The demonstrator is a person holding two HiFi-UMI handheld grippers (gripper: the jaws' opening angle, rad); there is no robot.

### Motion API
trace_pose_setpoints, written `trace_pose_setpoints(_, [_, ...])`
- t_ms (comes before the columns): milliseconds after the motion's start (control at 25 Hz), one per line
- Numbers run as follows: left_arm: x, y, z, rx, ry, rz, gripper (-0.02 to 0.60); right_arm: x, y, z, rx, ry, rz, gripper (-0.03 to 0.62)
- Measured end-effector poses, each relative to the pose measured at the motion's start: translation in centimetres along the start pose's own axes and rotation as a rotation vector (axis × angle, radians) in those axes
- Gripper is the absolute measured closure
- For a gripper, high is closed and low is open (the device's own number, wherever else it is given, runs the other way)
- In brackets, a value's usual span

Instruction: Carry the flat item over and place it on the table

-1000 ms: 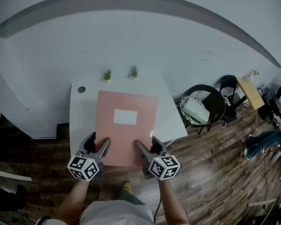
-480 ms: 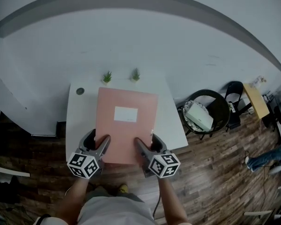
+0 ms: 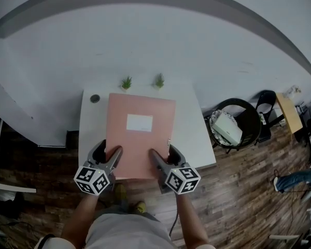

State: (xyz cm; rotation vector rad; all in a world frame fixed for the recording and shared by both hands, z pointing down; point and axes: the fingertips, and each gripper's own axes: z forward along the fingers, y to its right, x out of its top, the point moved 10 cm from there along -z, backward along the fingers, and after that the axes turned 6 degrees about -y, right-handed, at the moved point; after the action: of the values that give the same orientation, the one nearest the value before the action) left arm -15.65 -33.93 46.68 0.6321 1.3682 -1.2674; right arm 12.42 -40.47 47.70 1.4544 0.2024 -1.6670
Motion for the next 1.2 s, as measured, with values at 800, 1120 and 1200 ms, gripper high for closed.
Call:
trace_pose_setpoints(800, [-2.1, -6.1, 4.2, 0.005, -0.116, -0.066, 0.296, -2.0, 2.0, 6.6, -0.049, -0.102, 0.067, 0.256])
trace_pose_setpoints(1120, [-4.9, -7.5, 5.1, 0.037, -0.190, -0.108, 0.296, -4.8, 3.4, 8.2, -0.062, -0.169, 0.120, 0.256])
trace_pose_setpoints(1200, [-5.8, -7.8, 5.1, 0.046, -0.212, -0.126, 0.296, -5.6, 3.6, 8.4, -0.065, -0.190, 0.134, 0.256])
